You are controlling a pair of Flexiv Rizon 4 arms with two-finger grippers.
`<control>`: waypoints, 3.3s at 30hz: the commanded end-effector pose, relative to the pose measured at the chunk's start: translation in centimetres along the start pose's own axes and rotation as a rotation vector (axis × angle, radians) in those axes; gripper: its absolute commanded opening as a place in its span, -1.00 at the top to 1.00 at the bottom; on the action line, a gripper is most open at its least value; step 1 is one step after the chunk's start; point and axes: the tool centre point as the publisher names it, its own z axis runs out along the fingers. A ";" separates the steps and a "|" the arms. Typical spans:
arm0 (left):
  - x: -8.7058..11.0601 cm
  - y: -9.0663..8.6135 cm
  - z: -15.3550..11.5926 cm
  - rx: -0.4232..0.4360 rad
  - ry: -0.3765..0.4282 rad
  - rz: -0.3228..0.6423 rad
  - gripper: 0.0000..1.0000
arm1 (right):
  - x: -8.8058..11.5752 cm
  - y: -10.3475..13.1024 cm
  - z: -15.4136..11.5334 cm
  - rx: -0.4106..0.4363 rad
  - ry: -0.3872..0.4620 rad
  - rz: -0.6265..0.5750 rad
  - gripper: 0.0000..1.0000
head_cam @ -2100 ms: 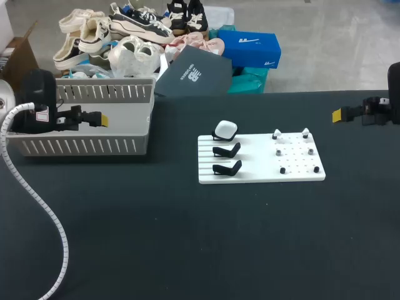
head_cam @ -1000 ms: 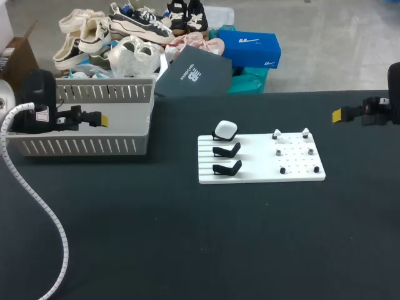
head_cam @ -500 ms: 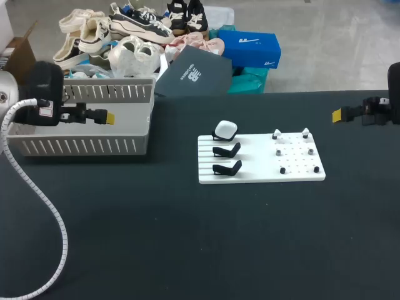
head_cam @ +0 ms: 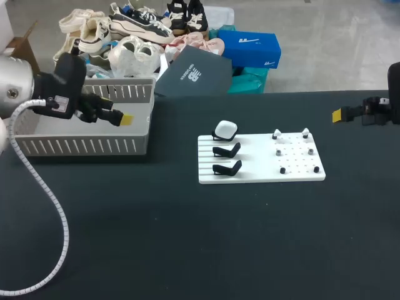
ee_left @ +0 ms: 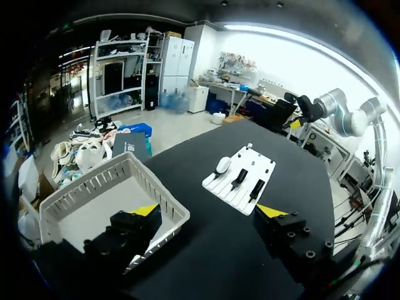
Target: Pick up each earbud case from the left stands, insert the matching earbuds, close the lid, and place the case in the box.
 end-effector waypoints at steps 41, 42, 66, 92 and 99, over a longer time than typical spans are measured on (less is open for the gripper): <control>-1.8 0.5 17.5 0.483 -0.012 0.415 -1.00 | 0.0 -0.2 0.0 -0.006 0.001 -0.001 -1.00; -1.8 0.4 17.7 0.488 -0.014 0.413 -1.00 | 0.0 -0.2 0.0 -0.006 0.001 -0.001 -1.00; -2.0 -1.2 22.8 0.466 -0.085 0.390 -0.55 | 0.0 -0.2 0.0 -0.006 0.001 -0.001 -1.00; -2.6 -2.2 26.6 0.466 -0.115 0.386 -0.11 | 0.0 -0.2 0.0 -0.006 0.001 -0.001 -1.00; -2.5 -2.2 26.8 0.463 -0.118 0.392 -0.08 | 0.0 -0.2 0.0 -0.006 0.001 -0.001 -1.00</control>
